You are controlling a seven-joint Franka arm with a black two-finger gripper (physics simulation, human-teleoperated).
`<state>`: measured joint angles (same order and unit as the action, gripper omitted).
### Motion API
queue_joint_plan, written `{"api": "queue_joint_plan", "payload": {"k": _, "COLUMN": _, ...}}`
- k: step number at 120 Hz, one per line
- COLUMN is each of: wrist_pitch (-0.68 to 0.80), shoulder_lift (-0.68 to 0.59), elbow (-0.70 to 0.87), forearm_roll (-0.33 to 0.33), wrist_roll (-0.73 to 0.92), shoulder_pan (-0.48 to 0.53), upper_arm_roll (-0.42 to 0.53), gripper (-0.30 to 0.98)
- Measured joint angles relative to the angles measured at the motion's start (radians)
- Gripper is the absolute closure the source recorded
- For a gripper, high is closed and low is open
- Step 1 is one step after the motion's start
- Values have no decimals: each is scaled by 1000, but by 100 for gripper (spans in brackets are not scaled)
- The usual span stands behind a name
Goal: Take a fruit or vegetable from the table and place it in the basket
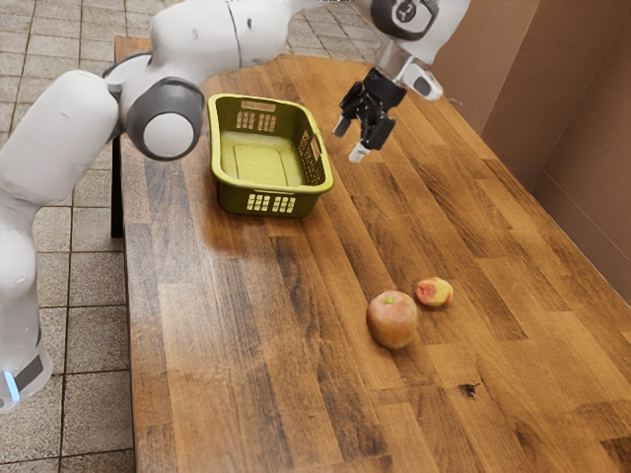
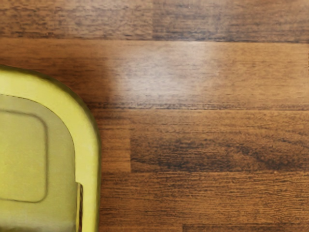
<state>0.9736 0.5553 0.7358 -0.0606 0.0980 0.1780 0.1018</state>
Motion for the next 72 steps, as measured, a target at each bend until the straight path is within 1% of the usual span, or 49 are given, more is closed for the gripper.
{"api": "queue_joint_plan", "payload": {"k": 11, "wrist_pitch": 138, "shoulder_lift": 3, "elbow": 5, "forearm_roll": -5, "wrist_roll": 25, "shoulder_pan": 1, "upper_arm_roll": 1, "gripper": 0}}
{"api": "queue_joint_plan", "payload": {"k": 24, "wrist_pitch": 239, "shoulder_lift": 3, "elbow": 10, "forearm_roll": 8, "wrist_roll": 49, "shoulder_pan": 17, "upper_arm_roll": 1, "gripper": 0}}
{"api": "queue_joint_plan", "payload": {"k": 37, "wrist_pitch": 297, "shoulder_lift": 0, "elbow": 12, "forearm_roll": 15, "wrist_roll": 53, "shoulder_pan": 19, "upper_arm_roll": 3, "gripper": 1}}
{"api": "queue_joint_plan", "payload": {"k": 47, "wrist_pitch": 333, "shoulder_lift": -9, "elbow": 7, "forearm_roll": -12, "wrist_roll": 49, "shoulder_pan": -37, "upper_arm_roll": 16, "gripper": 1}}
{"api": "queue_joint_plan", "payload": {"k": 59, "wrist_pitch": 369, "shoulder_lift": 6, "elbow": 12, "forearm_roll": -23, "wrist_roll": 40, "shoulder_pan": -67, "upper_arm_roll": 56, "gripper": 0}}
{"api": "queue_joint_plan", "payload": {"k": 65, "wrist_pitch": 386, "shoulder_lift": 26, "elbow": 13, "forearm_roll": -19, "wrist_roll": 35, "shoulder_pan": -71, "upper_arm_roll": 63, "gripper": 0}}
{"api": "queue_joint_plan", "payload": {"k": 72, "wrist_pitch": 425, "shoulder_lift": 53, "elbow": 65, "forearm_roll": 10, "wrist_roll": 29, "shoulder_pan": -74, "upper_arm_roll": 70, "gripper": 0}}
